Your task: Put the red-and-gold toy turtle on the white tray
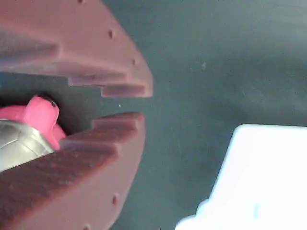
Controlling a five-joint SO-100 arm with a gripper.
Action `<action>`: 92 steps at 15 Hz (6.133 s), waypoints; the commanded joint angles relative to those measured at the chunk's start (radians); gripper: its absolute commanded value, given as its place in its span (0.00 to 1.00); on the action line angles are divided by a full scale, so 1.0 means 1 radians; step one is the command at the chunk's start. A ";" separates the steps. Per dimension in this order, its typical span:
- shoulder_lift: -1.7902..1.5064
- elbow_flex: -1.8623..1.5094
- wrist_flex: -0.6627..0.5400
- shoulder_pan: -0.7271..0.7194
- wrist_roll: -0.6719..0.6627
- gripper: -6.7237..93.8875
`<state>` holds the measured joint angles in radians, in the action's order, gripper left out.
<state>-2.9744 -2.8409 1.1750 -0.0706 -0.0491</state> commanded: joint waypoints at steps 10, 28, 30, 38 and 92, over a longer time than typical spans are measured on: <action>0.992 1.149 0.333 0.325 -0.601 0.07; 1.442 1.505 0.486 0.517 -0.767 0.52; 1.476 1.489 0.489 0.526 -0.808 0.54; 1.571 1.416 0.433 0.565 -0.781 0.57; 1.459 1.758 0.472 -0.011 -0.038 0.07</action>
<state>-1.4358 -1.1812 1.6383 -0.0031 -0.1442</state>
